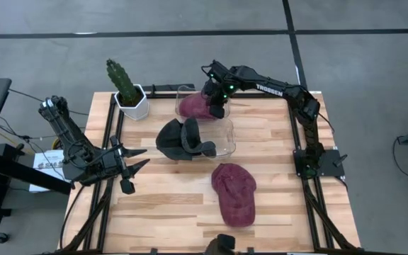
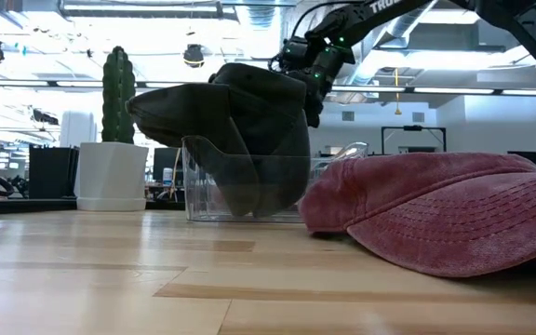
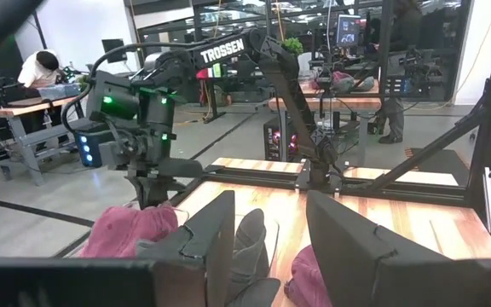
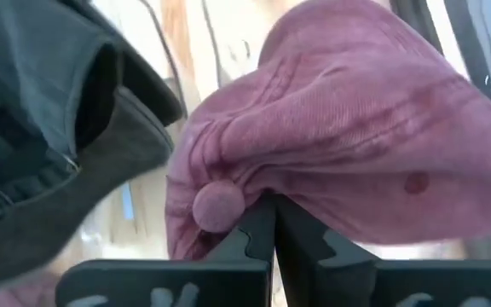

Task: Pick & Place hat
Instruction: Put the top red cap into the top transparent bin

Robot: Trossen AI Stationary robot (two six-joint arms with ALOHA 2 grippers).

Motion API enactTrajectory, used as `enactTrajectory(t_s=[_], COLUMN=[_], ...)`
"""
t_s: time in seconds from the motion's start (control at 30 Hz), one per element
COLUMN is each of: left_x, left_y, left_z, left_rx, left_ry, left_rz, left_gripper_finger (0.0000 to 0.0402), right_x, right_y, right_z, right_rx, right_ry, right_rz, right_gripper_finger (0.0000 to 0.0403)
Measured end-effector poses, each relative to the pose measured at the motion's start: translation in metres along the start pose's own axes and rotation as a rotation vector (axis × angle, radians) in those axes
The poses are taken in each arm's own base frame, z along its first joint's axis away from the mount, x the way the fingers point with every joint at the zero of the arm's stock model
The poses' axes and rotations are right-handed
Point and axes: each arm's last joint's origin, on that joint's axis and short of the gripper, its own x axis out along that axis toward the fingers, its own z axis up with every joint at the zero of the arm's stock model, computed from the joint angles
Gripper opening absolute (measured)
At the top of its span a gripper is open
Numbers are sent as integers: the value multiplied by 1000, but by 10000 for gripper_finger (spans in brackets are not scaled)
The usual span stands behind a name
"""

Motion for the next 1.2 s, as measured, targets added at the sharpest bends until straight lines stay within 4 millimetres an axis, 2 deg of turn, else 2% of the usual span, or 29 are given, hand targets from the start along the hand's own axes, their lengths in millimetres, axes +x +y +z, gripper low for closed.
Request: enactTrajectory(t_s=[0.17, 0.3, 0.87, 1.03, 1.2], left_x=[0, 0, 0, 0, 0], left_y=[0, 0, 0, 0, 0], left_z=[0, 0, 0, 0, 0], left_rx=[0, 0, 0, 1, 5], left_ry=[0, 0, 0, 0, 1], left_rz=[0, -1, 0, 0, -1], left_gripper_finger=[144, 144, 144, 144, 144], right_x=[-8, -12, -10, -10, -10], right_y=[-18, -26, -26, -26, -26], right_z=[-9, -12, -7, -5, -3], right_rx=[152, 209, 194, 186, 183], right_ry=[-19, -43, -147, -159, -178], right_rz=[107, 165, 353, 352, 356], right_gripper_finger=[6, 31, 191, 217, 223])
